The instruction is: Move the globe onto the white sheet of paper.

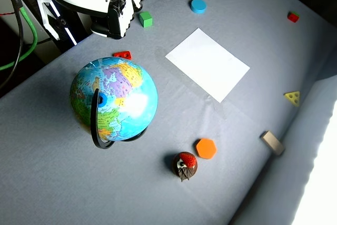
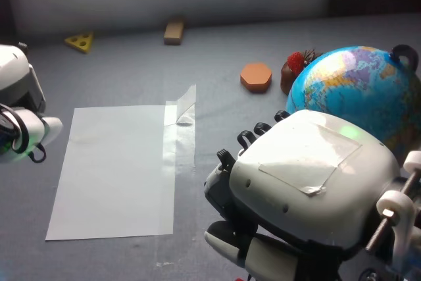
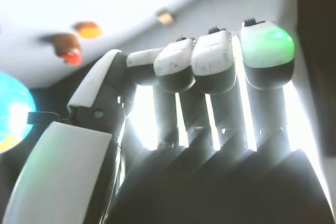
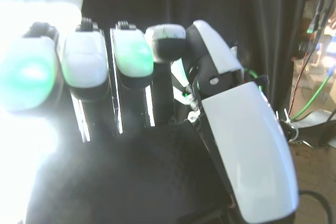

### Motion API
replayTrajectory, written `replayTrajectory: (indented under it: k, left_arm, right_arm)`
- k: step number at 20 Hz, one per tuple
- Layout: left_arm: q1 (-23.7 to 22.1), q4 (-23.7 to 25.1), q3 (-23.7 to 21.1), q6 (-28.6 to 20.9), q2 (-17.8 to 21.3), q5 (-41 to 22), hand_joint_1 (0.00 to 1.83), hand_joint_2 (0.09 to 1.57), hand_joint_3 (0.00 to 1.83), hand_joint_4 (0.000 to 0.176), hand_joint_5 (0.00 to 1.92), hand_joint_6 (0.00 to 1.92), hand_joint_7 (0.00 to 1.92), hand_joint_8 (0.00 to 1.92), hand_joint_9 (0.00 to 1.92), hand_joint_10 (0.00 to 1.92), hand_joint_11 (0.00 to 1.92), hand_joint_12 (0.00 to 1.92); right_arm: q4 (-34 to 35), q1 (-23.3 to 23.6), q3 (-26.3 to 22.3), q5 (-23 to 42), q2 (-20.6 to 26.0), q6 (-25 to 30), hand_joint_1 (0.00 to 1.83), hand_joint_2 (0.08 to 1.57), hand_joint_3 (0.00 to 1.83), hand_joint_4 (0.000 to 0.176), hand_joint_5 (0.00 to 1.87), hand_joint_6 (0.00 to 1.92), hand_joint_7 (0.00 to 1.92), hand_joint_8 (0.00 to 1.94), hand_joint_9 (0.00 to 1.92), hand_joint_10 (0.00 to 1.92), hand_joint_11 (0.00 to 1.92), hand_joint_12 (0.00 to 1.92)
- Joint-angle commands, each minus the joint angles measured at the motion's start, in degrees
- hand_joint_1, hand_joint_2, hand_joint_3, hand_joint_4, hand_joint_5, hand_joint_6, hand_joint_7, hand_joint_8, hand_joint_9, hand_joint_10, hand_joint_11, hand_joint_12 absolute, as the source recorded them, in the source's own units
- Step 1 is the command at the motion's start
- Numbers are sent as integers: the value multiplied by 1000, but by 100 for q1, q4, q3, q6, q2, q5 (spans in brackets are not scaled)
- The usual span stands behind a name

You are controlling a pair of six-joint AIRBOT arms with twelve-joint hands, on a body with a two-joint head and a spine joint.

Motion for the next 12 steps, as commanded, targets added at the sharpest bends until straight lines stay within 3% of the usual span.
replayTrajectory:
  k: [1, 2, 3, 6, 9, 10, 12]
  left_arm:
    - [-2, 358, -19, 24, 56, 2, 23, 1226, 135, 35, 153, 69, 165, 53, 147, 95, 0, 475]
    - [16, 336, -50, 24, 56, -8, 23, 1226, 135, 35, 153, 69, 165, 53, 147, 95, 0, 475]
    - [30, 310, -83, 24, 56, -55, 16, 1286, 21, 35, 174, 13, 181, 6, 177, 25, 0, 468]
    - [94, 343, -134, -31, 58, -92, 20, 1293, 7, 34, 176, 5, 184, 2, 181, 11, 0, 460]
    - [246, 656, -158, -395, 58, -91, 46, 1292, 3, 34, 172, 1, 177, 0, 183, 8, 0, 459]
    - [346, 868, -166, -572, 58, -56, 44, 1290, 2, 35, 160, 0, 175, 0, 184, 8, 0, 460]
    - [587, 1033, -163, -790, 59, 55, 13, 1283, 0, 35, 147, 0, 161, 0, 175, 2, 0, 466]
  right_arm:
    - [-317, 61, -37, 269, 28, 46, 15, 1131, 216, 0, 136, 207, 158, 82, 85, 225, 0, 244]
    - [-300, 62, -38, 245, 40, 46, 15, 1131, 216, 0, 136, 207, 158, 82, 85, 225, 0, 244]
    - [-256, 61, -40, 241, 46, 33, 0, 1219, 43, 0, 180, 78, 167, 6, 114, 100, 0, 189]
    - [-150, 61, -54, 138, 80, -34, 0, 1236, 9, 0, 192, 33, 167, 0, 133, 53, 0, 176]
    - [-152, 151, -61, -719, 373, 267, 0, 1237, 5, 0, 185, 18, 171, 1, 129, 35, 0, 107]
    - [-170, 189, -61, -1429, 555, 253, 0, 1238, 4, 0, 185, 17, 174, 2, 126, 31, 0, 99]
    - [-194, 126, -61, -2122, 791, 182, 0, 1240, 3, 0, 186, 13, 178, 2, 128, 26, 0, 136]
